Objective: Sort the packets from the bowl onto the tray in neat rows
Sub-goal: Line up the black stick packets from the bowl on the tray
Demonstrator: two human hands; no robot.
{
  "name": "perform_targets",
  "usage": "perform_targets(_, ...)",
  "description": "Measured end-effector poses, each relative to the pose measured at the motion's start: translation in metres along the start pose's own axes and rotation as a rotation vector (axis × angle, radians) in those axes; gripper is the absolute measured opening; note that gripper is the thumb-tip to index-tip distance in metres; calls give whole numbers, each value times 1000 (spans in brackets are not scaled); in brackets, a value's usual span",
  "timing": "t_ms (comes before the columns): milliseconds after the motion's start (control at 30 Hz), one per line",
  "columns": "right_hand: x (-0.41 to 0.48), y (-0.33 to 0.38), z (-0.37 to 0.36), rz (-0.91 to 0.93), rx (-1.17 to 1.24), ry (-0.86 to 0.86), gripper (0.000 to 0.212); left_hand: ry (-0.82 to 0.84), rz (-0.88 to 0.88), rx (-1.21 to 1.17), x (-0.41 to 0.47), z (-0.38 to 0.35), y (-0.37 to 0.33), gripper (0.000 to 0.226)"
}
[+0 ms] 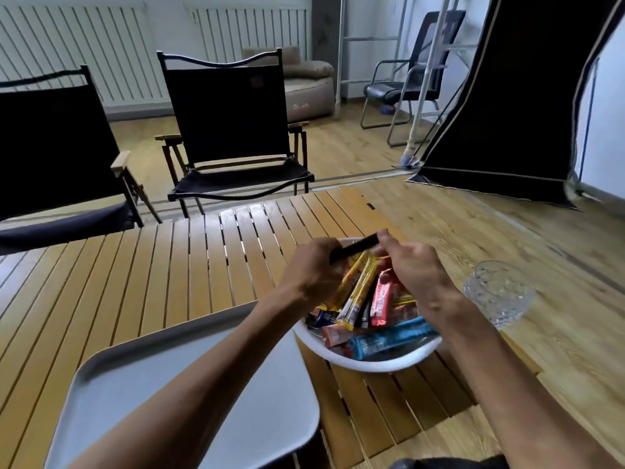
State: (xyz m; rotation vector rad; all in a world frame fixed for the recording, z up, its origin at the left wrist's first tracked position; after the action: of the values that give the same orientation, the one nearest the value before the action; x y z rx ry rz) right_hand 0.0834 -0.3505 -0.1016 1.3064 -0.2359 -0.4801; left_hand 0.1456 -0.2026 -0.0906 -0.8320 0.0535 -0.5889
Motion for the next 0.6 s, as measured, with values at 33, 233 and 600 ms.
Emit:
perform_targets(33, -1, -1, -3, -29, 50, 29, 37, 20, -42, 32, -3, -2, -6, 13)
perform_targets(233, 3, -7, 19, 17, 47, -185, 18, 45, -6, 510, -21, -27, 9, 59)
perform_targets(600, 10, -24, 2, -46, -643, -22, 36, -49, 101, 193, -5, -6, 38, 9)
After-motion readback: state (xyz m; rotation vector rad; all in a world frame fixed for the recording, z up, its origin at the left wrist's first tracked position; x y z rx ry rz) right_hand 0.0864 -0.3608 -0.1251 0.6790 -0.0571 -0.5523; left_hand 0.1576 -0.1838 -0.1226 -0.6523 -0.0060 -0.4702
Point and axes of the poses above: each hand's wrist, its own x-axis towards the middle knuckle, its own z-axis out of the back of the hand, y = z × x, the point moved 6 cm from there along x, towards the middle knuckle
